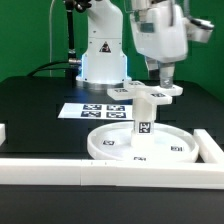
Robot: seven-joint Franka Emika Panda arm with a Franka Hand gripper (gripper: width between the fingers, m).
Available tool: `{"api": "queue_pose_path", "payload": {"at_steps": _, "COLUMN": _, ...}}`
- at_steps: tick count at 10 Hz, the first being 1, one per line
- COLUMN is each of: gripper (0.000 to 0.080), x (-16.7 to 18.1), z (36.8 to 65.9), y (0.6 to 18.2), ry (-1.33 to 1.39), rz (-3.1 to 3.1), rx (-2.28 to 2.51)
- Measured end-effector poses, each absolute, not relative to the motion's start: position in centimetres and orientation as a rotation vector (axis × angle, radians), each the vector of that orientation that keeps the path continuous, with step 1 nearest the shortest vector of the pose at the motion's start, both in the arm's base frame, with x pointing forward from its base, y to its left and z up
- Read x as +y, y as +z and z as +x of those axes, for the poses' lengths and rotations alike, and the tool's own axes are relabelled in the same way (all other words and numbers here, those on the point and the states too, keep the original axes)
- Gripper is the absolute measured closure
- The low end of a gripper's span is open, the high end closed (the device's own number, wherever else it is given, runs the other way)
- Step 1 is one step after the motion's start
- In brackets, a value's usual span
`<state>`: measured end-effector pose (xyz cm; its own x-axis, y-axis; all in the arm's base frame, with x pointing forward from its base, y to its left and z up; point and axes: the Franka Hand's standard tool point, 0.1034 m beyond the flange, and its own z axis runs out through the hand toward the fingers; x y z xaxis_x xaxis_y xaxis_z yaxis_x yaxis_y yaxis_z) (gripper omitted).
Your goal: Assemble round table
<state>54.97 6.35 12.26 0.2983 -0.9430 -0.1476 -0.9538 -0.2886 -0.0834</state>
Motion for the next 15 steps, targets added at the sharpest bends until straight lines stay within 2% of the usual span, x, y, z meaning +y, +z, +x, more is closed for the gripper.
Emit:
{"api": "queue_pose_path", "payload": {"at_steps": 7, "gripper": 0.0150, "x": 6.7, "z": 55.1, "y": 12.6, "ry": 0.061, "rz": -2.800, "rx": 0.987}}
{"api": "queue_pose_path", "payload": {"at_steps": 11, "gripper": 0.0150, "x": 6.1, "z": 54.9, "y": 12.7, "ry": 0.014, "rz": -3.017, "rx": 0.058}}
{"api": "queue_pose_path", "payload": {"at_steps": 15, "gripper": 0.0150, "x": 5.5, "z": 55.1, "y": 12.8, "ry": 0.007, "rz": -2.999, "rx": -0.353}}
